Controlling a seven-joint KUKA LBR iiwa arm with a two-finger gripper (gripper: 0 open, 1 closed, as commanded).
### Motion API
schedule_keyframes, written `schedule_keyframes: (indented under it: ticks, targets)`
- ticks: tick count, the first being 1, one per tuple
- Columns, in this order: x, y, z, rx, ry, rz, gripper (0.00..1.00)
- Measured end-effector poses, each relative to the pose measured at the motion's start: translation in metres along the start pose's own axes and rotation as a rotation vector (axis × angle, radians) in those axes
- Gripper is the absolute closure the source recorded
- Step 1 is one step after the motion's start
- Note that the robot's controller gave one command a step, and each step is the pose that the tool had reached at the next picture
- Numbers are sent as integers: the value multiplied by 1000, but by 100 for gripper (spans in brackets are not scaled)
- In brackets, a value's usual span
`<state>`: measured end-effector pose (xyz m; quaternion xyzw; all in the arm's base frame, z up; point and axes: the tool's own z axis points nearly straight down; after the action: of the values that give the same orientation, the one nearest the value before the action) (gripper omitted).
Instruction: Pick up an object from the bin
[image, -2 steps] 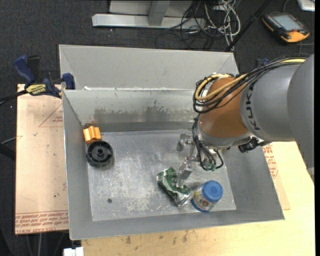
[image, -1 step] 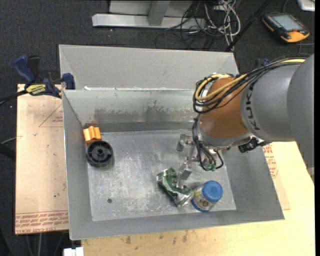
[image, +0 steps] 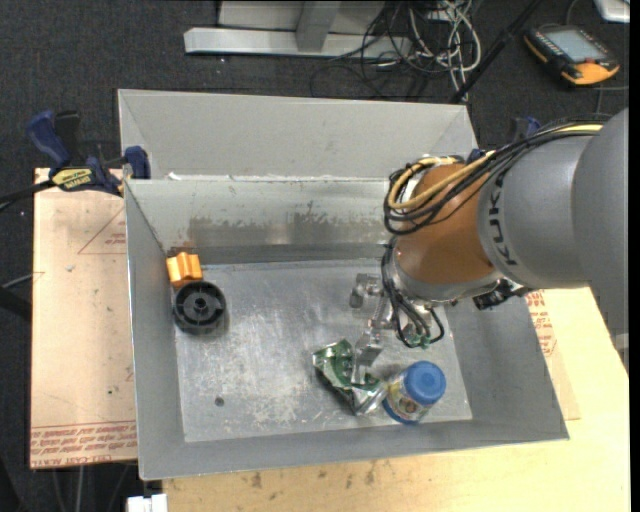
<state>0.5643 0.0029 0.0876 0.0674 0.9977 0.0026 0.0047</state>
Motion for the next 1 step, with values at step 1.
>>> schedule_keyframes:
  ticks: [1]
  targets:
    - [17,10,4,0,7,79,100]
